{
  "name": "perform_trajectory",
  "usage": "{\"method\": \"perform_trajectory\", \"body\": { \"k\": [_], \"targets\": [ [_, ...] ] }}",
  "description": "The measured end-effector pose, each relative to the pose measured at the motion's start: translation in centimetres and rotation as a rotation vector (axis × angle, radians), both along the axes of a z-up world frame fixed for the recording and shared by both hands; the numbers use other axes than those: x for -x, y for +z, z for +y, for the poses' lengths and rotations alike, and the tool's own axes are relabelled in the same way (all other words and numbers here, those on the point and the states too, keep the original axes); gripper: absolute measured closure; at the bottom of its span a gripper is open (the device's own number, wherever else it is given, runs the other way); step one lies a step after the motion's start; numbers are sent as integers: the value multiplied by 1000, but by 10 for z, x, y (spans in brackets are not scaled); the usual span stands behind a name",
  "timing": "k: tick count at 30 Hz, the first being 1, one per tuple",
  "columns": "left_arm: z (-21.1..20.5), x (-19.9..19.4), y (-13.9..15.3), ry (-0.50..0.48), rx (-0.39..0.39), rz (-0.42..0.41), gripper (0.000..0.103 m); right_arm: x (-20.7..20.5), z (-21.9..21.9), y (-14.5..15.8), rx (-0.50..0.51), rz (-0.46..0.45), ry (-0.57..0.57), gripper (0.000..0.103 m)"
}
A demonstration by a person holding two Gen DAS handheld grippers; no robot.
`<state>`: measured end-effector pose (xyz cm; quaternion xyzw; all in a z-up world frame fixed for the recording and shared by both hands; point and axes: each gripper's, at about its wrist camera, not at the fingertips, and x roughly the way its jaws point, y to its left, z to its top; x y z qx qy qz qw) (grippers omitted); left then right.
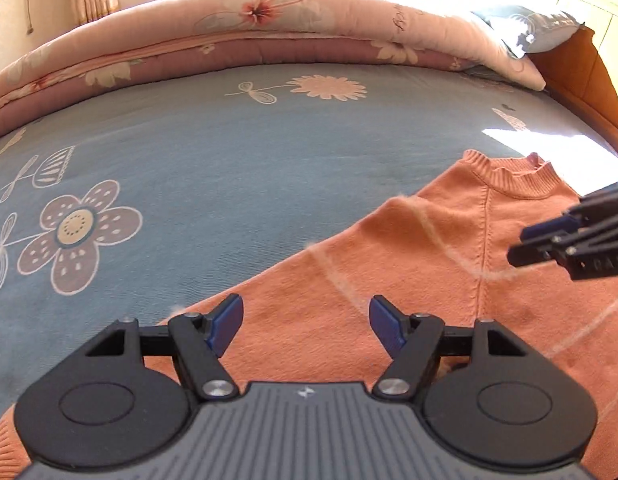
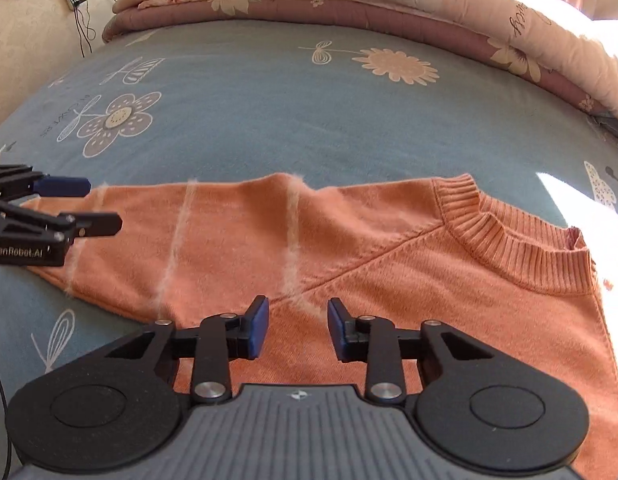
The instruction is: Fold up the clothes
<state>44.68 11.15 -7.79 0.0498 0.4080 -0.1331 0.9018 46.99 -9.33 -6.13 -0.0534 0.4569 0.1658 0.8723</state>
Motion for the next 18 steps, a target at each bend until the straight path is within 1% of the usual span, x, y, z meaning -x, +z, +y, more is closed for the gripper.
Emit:
{"method": "perform_trajectory", "body": {
  "k": [2,4,5,7,10,12,13,14,16,18],
  "targets": [
    [-7,-1,-11,-11,-1,40,32,-26,-4,0,0,-29,-6,79],
    [-3,2,-23,24,-7,108,32,-46,-4,-5,-16,-28,1,82],
    [3,5,-27,33,-1,112,32,-55,-3,-9,-23,-24,5,82],
    [11,16,-27,17,10,97,32,-70,3,-19,-38,-6,31,83],
    [12,22,-25,1,-17,93,32,-84,19,-41,-26,24,60,84],
    [7,18,-22,0,-33,103,32,-90,30,-55,-10,-11,59,83],
    [4,15,-20,-2,-37,111,32,-95,30,-56,-25,-27,56,83],
    [1,12,-16,-9,-30,110,33,-100,29,-55,-41,-22,47,83],
    [-4,7,-9,-33,4,89,32,-111,27,-52,-72,-12,29,83],
    [-14,-1,-4,-71,48,68,32,-115,21,-46,-93,-3,19,81]
  ]
}}
